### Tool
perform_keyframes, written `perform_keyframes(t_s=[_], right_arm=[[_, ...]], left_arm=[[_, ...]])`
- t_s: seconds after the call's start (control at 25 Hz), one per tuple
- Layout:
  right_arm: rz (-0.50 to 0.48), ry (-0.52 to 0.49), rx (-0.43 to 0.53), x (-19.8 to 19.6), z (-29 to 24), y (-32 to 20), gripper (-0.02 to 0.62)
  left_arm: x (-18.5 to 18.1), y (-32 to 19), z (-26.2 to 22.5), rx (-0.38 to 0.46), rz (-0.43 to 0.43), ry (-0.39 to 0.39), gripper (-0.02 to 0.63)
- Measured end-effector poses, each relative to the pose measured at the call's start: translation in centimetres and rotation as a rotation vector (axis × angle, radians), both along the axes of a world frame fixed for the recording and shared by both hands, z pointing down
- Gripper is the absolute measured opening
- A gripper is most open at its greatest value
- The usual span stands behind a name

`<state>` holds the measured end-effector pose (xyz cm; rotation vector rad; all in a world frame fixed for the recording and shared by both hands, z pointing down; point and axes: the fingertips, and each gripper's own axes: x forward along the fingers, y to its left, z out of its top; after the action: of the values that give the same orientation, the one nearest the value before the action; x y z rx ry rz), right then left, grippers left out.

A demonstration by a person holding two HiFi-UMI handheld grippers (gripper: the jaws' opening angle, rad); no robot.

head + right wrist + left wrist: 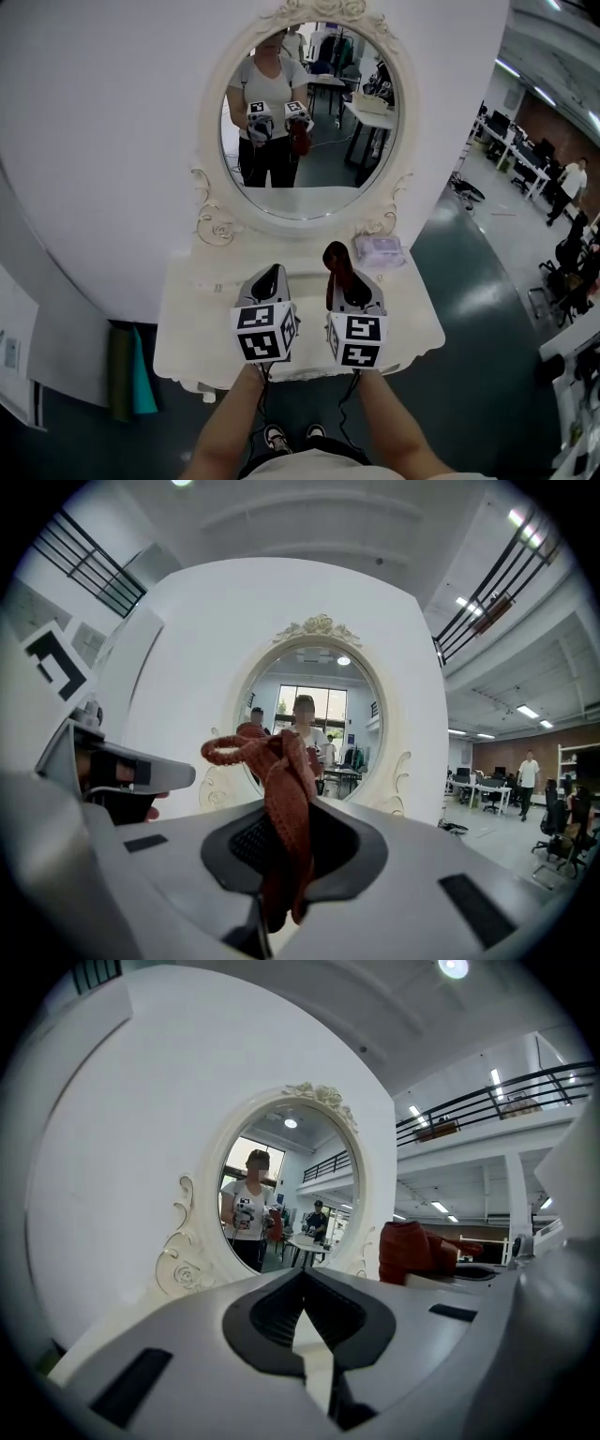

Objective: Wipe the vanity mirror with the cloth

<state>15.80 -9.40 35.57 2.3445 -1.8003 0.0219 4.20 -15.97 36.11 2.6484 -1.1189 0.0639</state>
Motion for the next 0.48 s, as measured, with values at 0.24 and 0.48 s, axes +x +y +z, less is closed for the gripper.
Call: perform_keyframes(t_s=[0.24, 0.48], right_arm=[[-0.032, -0.072, -0.015, 1.0, 1.8, 1.2, 0.058], [-0.064, -0.079, -0.045, 2.3, 2.1, 1.5, 0.058]], left_arm=[[1.6, 1.9, 1.2, -0.016, 0.000, -0.036, 0.005], [2.9, 2.8, 0.8, 0.003, -0.016, -0.055, 0.006]])
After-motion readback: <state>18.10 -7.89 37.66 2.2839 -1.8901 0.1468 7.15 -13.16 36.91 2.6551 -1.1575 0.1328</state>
